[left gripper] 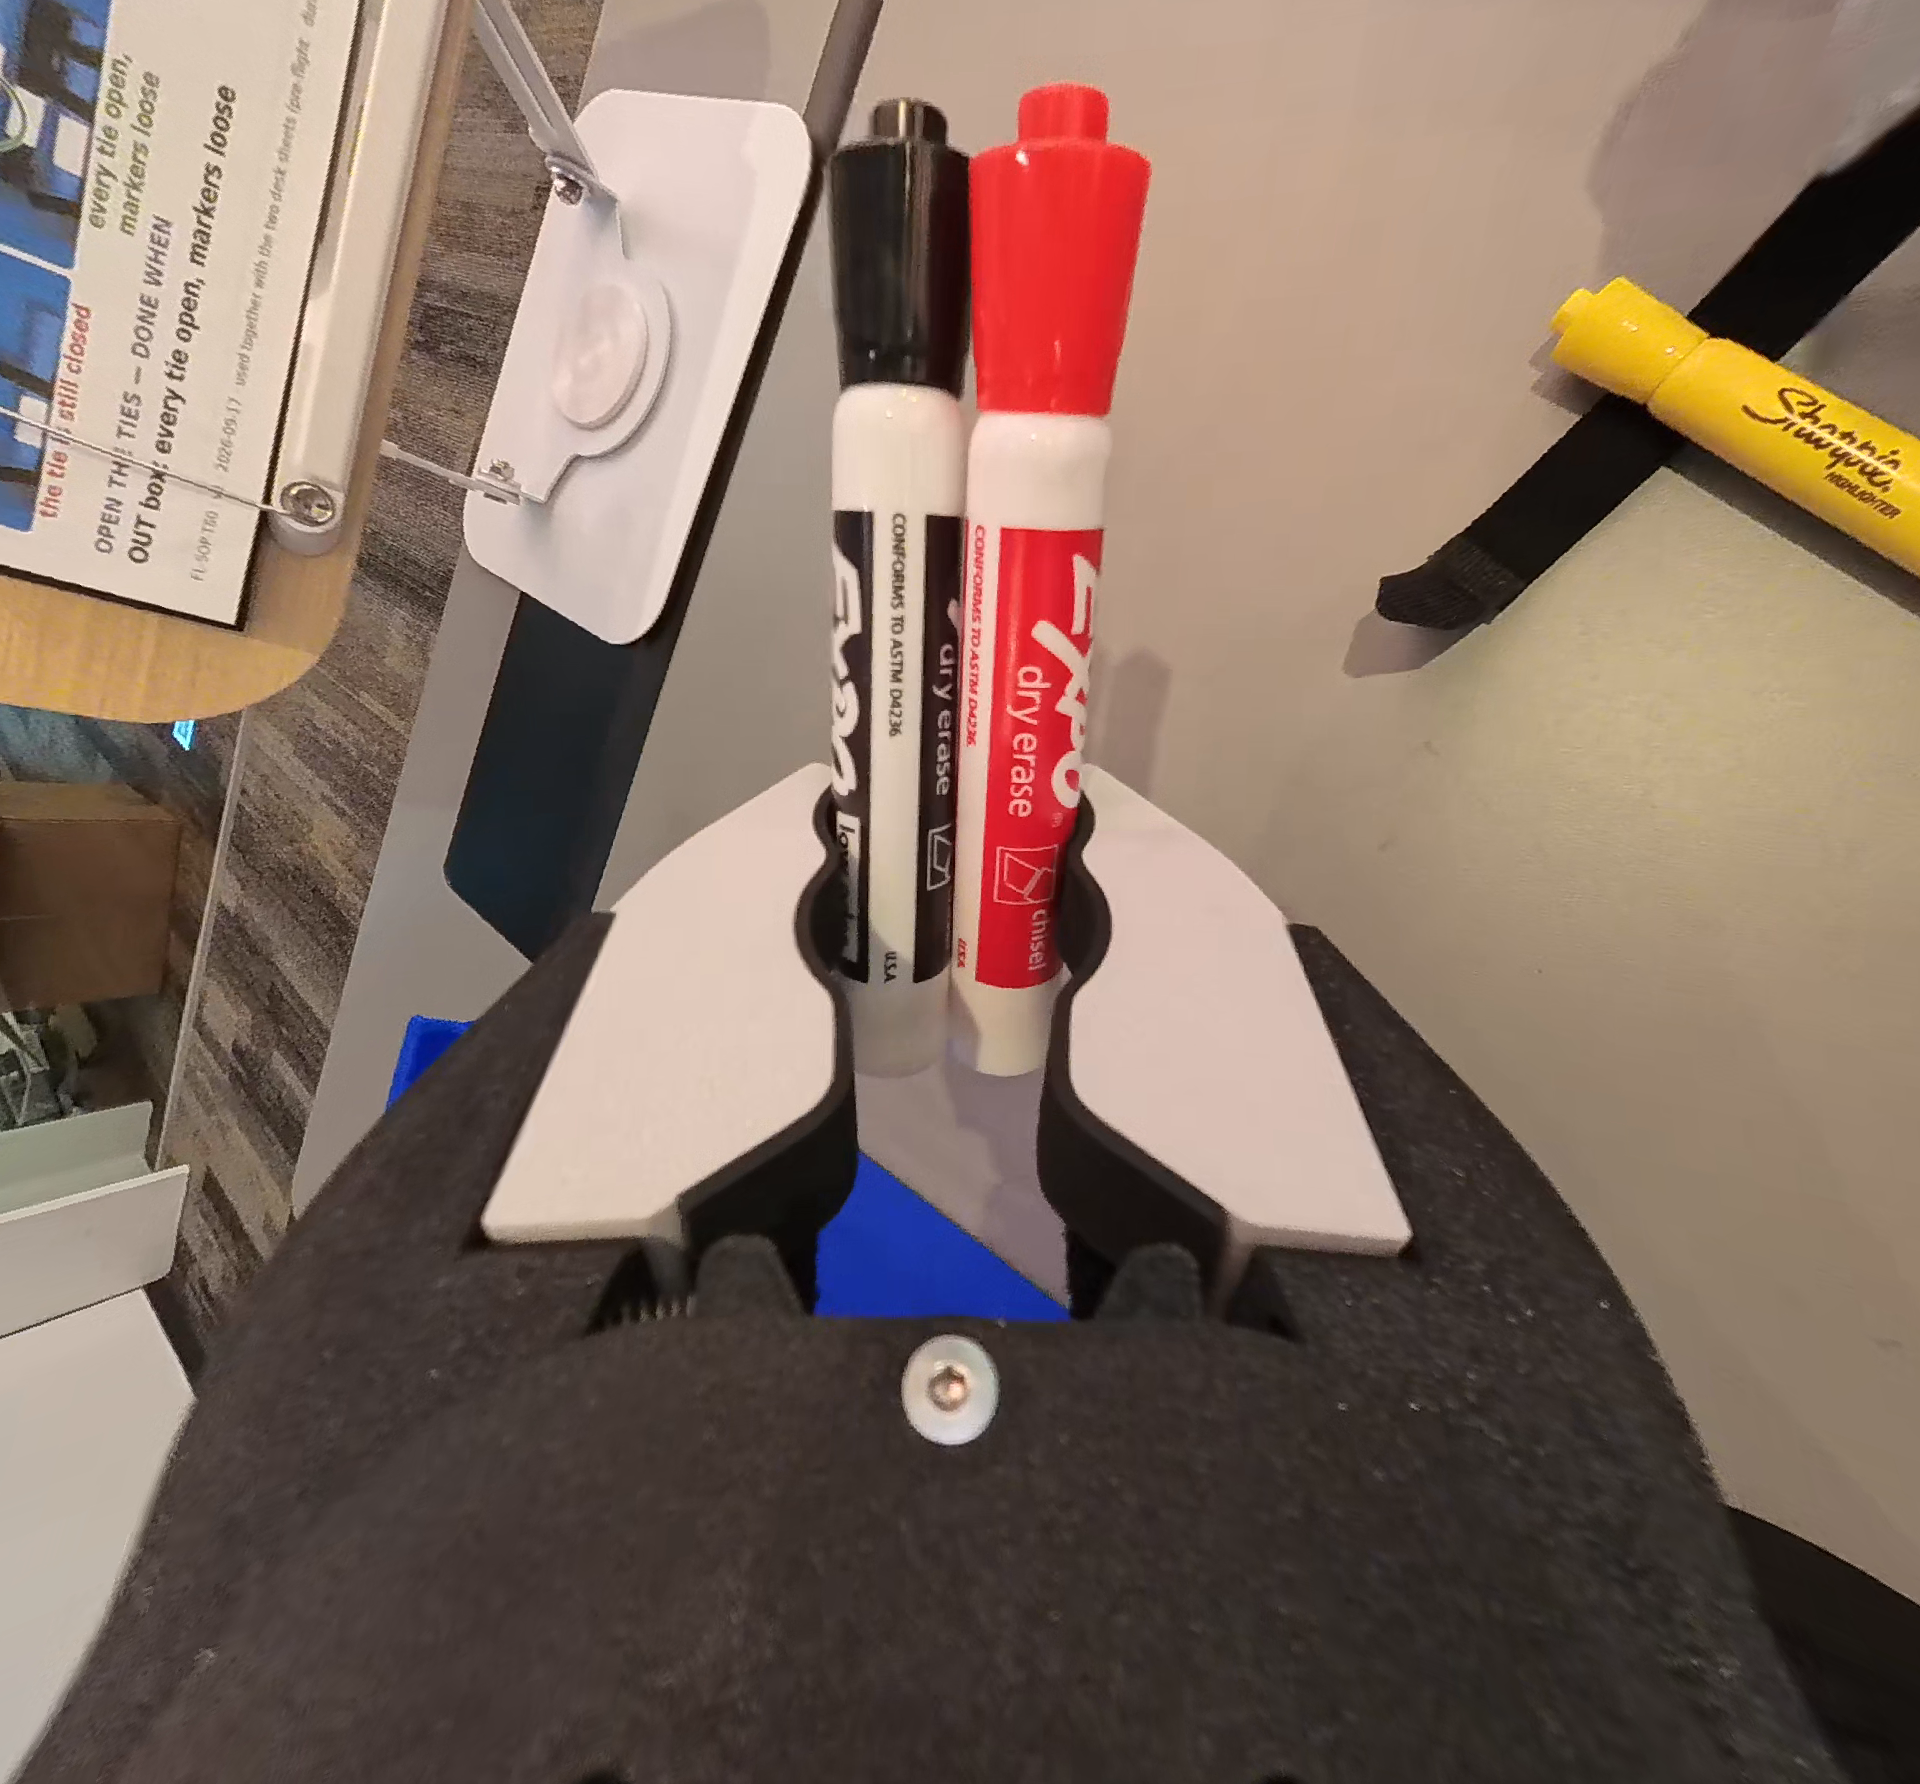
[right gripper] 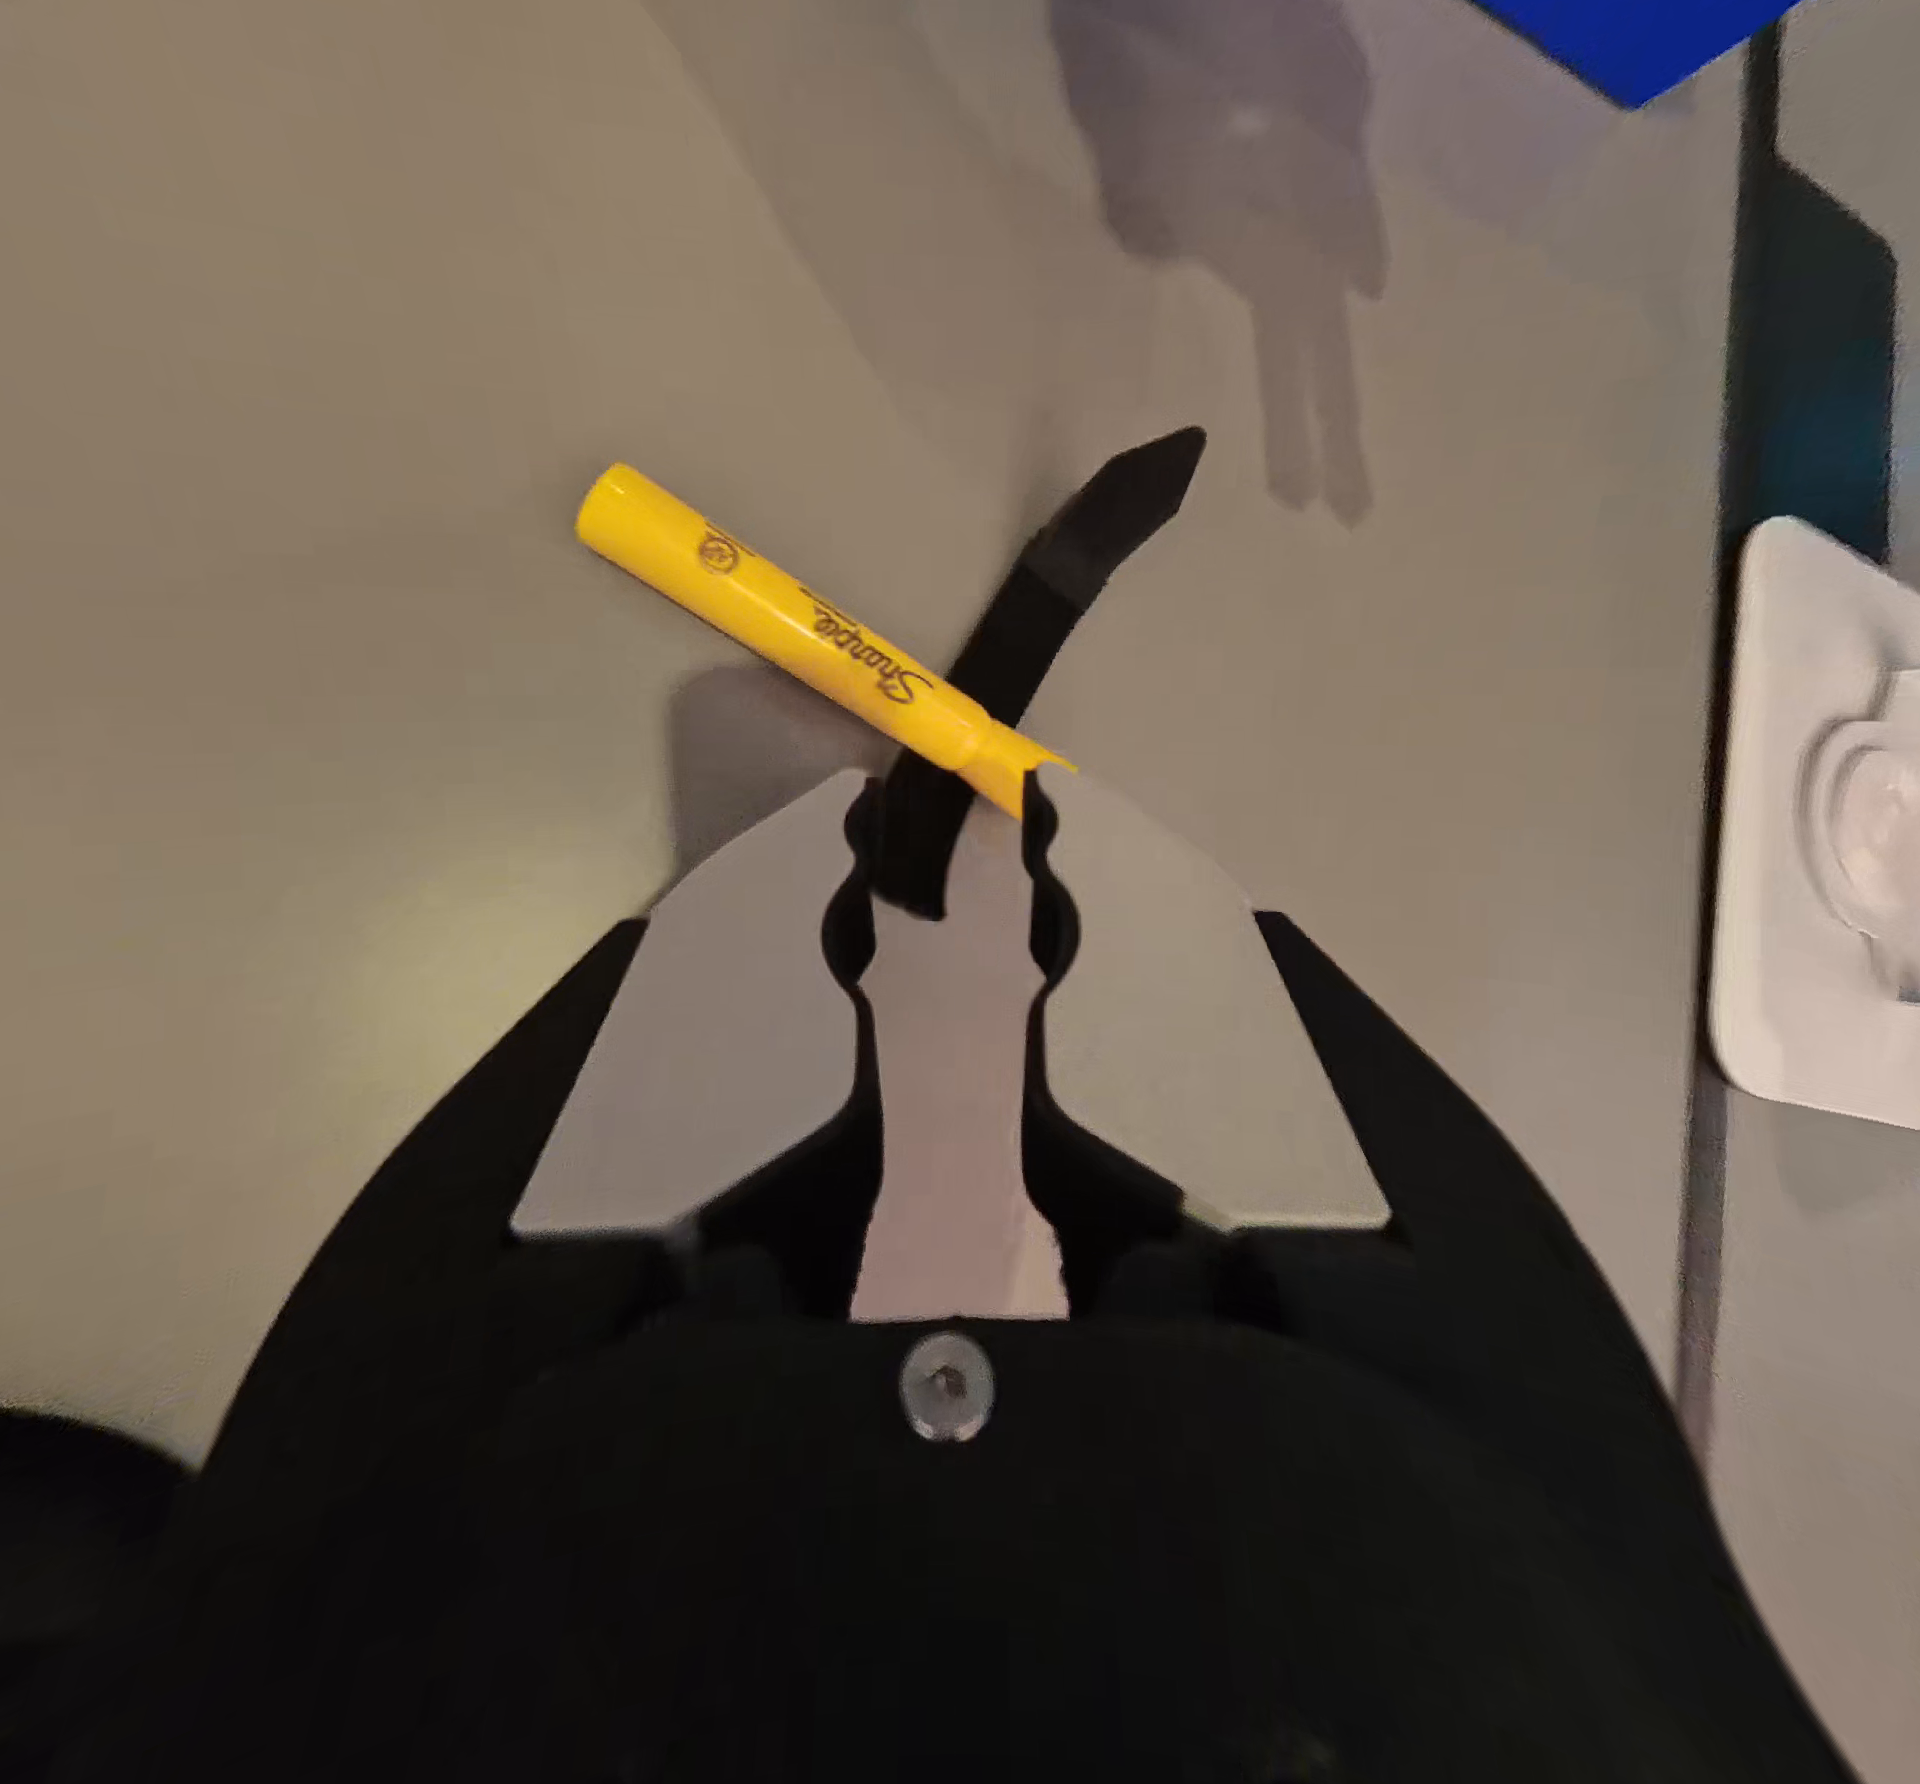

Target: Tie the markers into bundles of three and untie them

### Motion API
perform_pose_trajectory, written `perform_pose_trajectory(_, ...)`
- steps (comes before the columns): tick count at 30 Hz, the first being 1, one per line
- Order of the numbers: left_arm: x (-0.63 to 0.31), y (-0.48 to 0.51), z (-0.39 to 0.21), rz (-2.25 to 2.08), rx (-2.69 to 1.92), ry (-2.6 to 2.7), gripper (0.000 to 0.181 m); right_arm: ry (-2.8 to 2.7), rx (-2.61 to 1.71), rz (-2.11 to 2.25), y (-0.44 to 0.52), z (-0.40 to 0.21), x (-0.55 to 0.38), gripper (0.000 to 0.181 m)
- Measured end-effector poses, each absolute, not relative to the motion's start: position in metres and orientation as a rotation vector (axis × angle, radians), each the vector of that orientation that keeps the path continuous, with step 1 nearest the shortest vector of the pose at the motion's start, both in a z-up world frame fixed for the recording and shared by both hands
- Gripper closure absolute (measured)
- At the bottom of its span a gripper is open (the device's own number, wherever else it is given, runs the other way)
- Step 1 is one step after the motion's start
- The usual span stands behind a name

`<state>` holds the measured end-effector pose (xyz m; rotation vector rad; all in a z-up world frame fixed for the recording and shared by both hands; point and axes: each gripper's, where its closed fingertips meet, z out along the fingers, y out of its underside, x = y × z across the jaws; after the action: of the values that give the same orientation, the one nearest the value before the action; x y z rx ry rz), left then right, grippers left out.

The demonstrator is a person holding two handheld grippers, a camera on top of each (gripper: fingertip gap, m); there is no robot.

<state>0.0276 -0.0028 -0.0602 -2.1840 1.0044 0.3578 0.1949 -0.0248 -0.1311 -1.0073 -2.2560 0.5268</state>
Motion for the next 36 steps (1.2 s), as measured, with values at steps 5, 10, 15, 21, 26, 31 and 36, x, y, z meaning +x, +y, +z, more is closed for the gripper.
perform_pose_trajectory(5, 0.033, -0.005, -0.062, 0.319, -2.185, 1.021, 0.143, -2.414, -1.031, 0.633, -0.009, -0.138, 0.177, 0.155)
perform_pose_trajectory(10, 0.037, -0.007, -0.065, 0.255, -2.196, 1.043, 0.143, -2.568, -0.893, 0.485, -0.012, -0.153, 0.175, 0.160)
perform_pose_trajectory(15, 0.047, -0.012, -0.067, 0.107, -2.196, 1.063, 0.143, -2.604, -0.874, 0.417, -0.014, -0.166, 0.173, 0.158)
perform_pose_trajectory(21, 0.053, -0.017, -0.063, -0.012, -2.170, 1.074, 0.143, -2.590, -0.935, 0.512, -0.018, -0.175, 0.167, 0.162)
perform_pose_trajectory(26, 0.042, -0.015, -0.060, 0.059, -2.182, 1.050, 0.143, -2.524, -0.958, 0.635, -0.024, -0.160, 0.166, 0.162)
perform_pose_trajectory(31, 0.035, -0.011, -0.064, 0.113, -2.206, 1.025, 0.143, -2.439, -0.965, 0.667, -0.030, -0.124, 0.166, 0.163)
perform_pose_trajectory(36, 0.035, -0.009, -0.074, 0.107, -2.229, 1.036, 0.143, -2.410, -0.936, 0.626, -0.039, -0.089, 0.175, 0.163)
